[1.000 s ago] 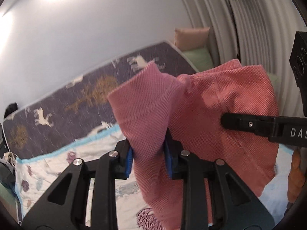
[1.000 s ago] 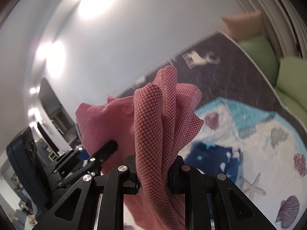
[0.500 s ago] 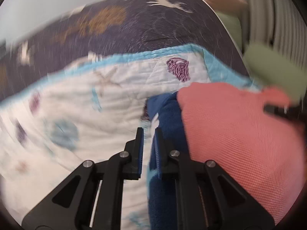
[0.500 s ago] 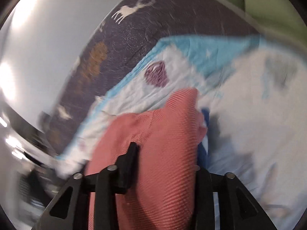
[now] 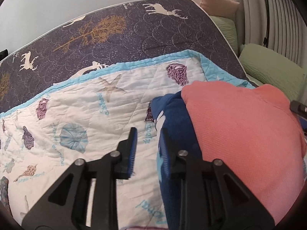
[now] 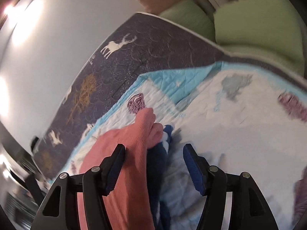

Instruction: Fold small clothes

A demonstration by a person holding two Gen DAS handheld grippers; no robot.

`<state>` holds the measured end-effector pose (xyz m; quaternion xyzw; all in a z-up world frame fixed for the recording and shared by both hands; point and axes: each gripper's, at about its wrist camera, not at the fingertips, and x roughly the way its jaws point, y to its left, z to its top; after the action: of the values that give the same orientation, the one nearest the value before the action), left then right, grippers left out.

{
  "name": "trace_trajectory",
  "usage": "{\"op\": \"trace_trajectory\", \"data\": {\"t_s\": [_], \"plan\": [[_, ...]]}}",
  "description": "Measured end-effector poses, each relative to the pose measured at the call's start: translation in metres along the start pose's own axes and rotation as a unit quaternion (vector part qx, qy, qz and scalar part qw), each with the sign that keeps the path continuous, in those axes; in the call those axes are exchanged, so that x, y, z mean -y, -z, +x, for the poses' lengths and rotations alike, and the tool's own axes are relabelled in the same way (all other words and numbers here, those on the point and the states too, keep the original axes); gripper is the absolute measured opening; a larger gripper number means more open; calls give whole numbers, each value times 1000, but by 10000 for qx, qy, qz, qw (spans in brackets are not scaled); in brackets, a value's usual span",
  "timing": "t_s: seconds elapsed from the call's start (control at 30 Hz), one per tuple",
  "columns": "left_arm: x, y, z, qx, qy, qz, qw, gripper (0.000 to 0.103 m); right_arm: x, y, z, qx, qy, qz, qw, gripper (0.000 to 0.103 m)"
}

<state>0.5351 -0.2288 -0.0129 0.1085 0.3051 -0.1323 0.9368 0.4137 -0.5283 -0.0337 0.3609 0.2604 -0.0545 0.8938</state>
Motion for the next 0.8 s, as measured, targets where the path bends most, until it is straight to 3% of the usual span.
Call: {"op": "trace_trajectory", "data": {"t_s": [0.13, 0.2, 0.23, 0.3, 0.37, 0.57, 0.8], "plan": [[2, 6, -30, 112, 98, 63, 9999, 40, -21, 18, -33, 251, 481, -692, 9961, 64], [7, 12, -51, 139, 218, 156, 9995, 47, -28, 30, -50, 305, 426, -885, 9947, 64], [11, 15, -62, 142, 286, 216, 9993, 56, -32, 35, -54, 221, 357, -981, 9943, 64], [22, 24, -88, 258, 264, 411, 9985, 57, -40, 49, -69, -19, 211, -1156, 9931, 64], [31, 31, -115, 284, 328, 573, 9974, 66, -52, 66, -84, -253, 102, -1410, 9896, 64], [38, 56, -202, 513, 571, 301, 9966, 71, -87, 108, -147, -198, 211, -2028, 9788, 66], [35, 91, -307, 1012, 202, 212, 9944, 81, -111, 146, -231, -41, 501, -2398, 9695, 66]]}}
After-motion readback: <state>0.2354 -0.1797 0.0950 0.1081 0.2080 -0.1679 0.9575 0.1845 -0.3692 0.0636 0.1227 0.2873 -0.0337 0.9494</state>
